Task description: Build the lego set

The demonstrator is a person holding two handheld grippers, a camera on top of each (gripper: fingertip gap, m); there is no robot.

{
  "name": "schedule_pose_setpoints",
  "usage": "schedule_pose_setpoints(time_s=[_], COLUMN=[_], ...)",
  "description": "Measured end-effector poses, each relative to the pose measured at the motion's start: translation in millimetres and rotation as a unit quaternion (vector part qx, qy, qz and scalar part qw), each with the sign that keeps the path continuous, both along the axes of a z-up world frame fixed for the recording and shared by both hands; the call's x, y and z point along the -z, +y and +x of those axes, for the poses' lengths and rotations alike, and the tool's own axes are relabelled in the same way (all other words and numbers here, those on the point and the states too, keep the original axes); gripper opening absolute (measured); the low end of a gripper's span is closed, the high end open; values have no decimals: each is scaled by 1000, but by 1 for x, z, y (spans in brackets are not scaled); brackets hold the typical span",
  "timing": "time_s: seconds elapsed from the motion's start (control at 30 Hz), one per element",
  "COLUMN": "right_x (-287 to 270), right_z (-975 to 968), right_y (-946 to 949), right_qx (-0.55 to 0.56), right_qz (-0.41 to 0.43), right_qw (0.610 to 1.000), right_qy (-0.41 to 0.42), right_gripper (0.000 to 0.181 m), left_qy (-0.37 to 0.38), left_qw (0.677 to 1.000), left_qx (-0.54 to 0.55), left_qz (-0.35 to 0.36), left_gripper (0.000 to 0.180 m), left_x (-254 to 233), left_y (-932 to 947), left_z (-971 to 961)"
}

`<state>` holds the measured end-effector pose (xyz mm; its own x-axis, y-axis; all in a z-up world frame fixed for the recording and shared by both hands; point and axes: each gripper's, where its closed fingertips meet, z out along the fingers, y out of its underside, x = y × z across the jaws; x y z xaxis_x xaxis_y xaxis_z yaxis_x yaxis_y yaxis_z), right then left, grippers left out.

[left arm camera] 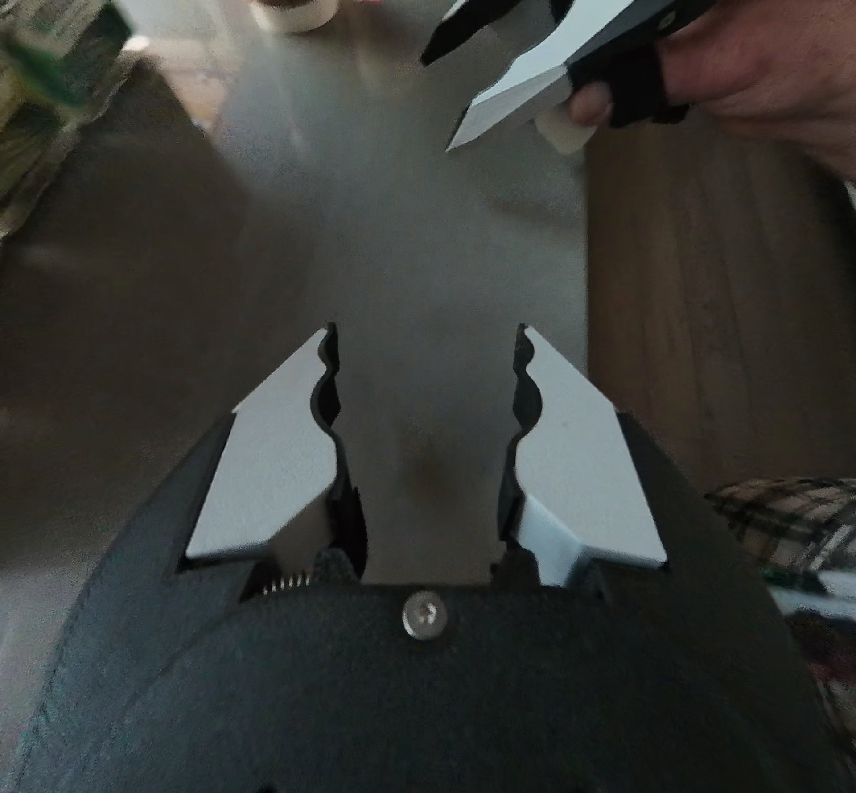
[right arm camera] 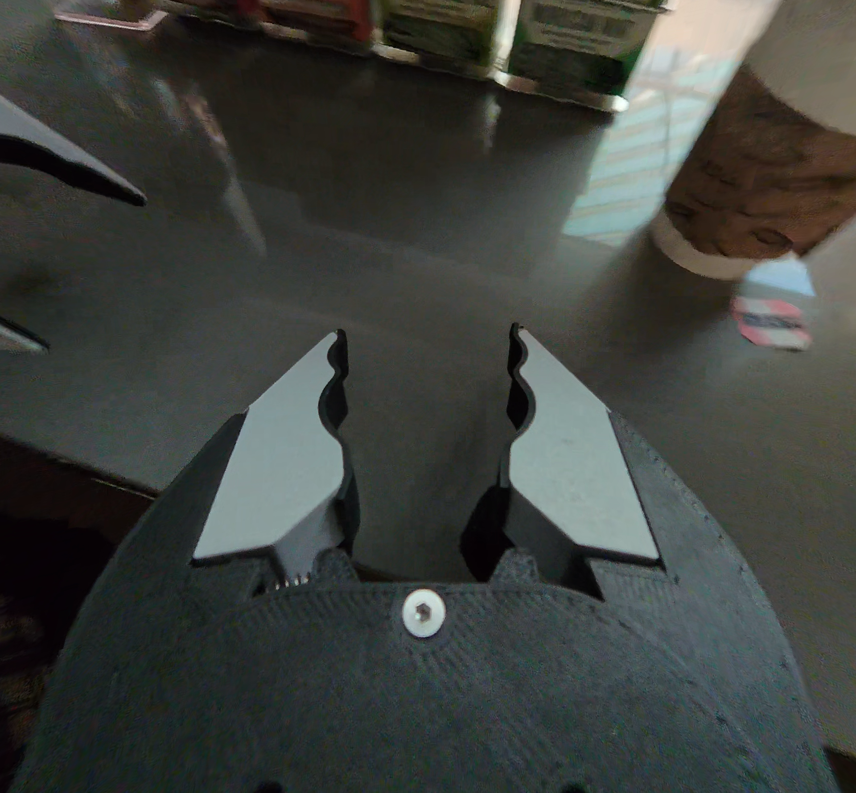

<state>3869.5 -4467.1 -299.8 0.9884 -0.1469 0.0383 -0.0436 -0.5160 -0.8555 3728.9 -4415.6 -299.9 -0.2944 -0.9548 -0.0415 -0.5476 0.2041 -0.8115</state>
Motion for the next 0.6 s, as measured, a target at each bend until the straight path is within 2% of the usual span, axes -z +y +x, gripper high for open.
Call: schedule_pose_setpoints(time_s=[0.2, 0.3, 0.43, 0.6], right_x=[-14, -14, -16, -12], right_z=[-93, -138, -192, -260], right_y=[55, 84, 122, 159], right_qx=[-123, -178, -211, -243], right_qz=[17, 4, 5, -2], right_qw=[992, 983, 978, 970], right_qy=[-18, -35, -5, -13], right_gripper=[64, 65, 74, 75], left_qy=[-25, -34, -25, -36], left_qw=[990, 977, 954, 937], left_qx=[-134, -207, -300, -347], left_qz=[-46, -34, -20, 7], left_gripper=[70, 69, 77, 78], left_x=[-8, -12, -16, -26], left_y=[69, 106, 151, 189], left_z=[-109, -168, -247, -325])
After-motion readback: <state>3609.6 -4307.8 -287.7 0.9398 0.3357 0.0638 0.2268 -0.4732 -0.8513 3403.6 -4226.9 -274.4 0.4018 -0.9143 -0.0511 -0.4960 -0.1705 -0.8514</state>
